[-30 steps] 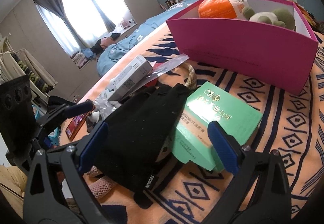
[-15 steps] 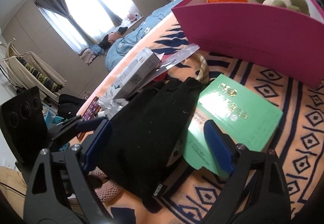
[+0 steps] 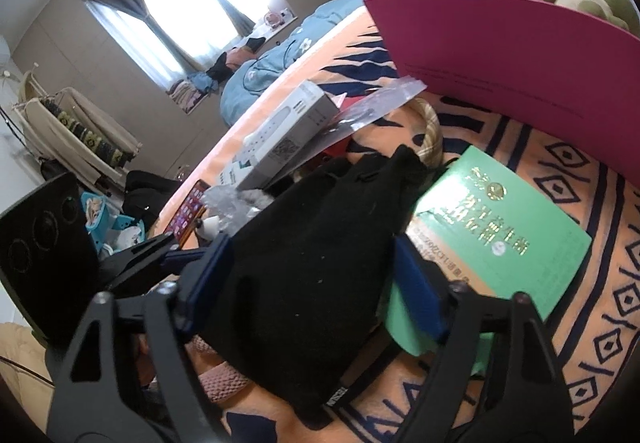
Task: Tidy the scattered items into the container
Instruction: 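Close the right gripper on the black cloth and lift it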
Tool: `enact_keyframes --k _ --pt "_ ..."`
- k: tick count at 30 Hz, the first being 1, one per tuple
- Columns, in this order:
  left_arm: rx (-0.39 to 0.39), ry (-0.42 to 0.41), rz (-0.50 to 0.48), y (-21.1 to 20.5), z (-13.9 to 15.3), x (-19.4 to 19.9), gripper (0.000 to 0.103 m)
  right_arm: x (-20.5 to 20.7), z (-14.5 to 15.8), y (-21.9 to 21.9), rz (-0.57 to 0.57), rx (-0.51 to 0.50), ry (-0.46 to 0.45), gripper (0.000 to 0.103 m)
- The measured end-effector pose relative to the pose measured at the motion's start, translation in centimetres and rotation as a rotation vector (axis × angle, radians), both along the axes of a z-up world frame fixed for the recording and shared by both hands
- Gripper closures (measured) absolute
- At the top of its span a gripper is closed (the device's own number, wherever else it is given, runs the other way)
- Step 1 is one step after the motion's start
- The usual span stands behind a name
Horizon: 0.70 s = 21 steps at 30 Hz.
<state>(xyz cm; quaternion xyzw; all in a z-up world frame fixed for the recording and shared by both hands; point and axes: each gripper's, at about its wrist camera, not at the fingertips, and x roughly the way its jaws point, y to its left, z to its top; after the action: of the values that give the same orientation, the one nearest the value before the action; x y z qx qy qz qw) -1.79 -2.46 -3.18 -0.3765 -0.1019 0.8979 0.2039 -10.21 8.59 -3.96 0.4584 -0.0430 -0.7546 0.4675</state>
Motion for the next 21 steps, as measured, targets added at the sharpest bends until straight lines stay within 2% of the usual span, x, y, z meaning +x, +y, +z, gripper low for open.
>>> enact_keyframes --k 2,3,5,7,13,17,21 --pt "-0.006 -0.006 0.009 -0.2 0.0 -0.1 0.022 0.0 -0.1 -0.1 -0.002 0.014 0.009 0.031" --pt "-0.012 -0.008 0.014 -0.3 0.0 -0.1 0.028 0.0 -0.2 -0.1 -0.002 0.021 0.014 0.033" --pt "-0.025 -0.014 0.024 -0.4 -0.1 -0.2 0.038 0.0 -0.2 0.0 -0.006 0.028 0.018 0.044" --pt "-0.033 -0.021 0.034 -0.6 -0.1 -0.2 0.053 0.0 -0.3 0.1 -0.006 0.038 0.021 0.053" --pt "-0.051 -0.036 0.062 -1.0 -0.1 -0.4 0.076 0.3 -0.4 0.5 -0.020 0.062 0.056 0.073" --pt "-0.047 -0.039 0.065 -1.2 0.1 -0.3 0.080 0.6 0.3 0.9 -0.029 0.051 0.088 0.088" --pt "-0.044 -0.032 0.061 -1.2 0.5 -0.2 0.081 1.2 1.1 1.4 -0.030 0.045 0.121 0.092"
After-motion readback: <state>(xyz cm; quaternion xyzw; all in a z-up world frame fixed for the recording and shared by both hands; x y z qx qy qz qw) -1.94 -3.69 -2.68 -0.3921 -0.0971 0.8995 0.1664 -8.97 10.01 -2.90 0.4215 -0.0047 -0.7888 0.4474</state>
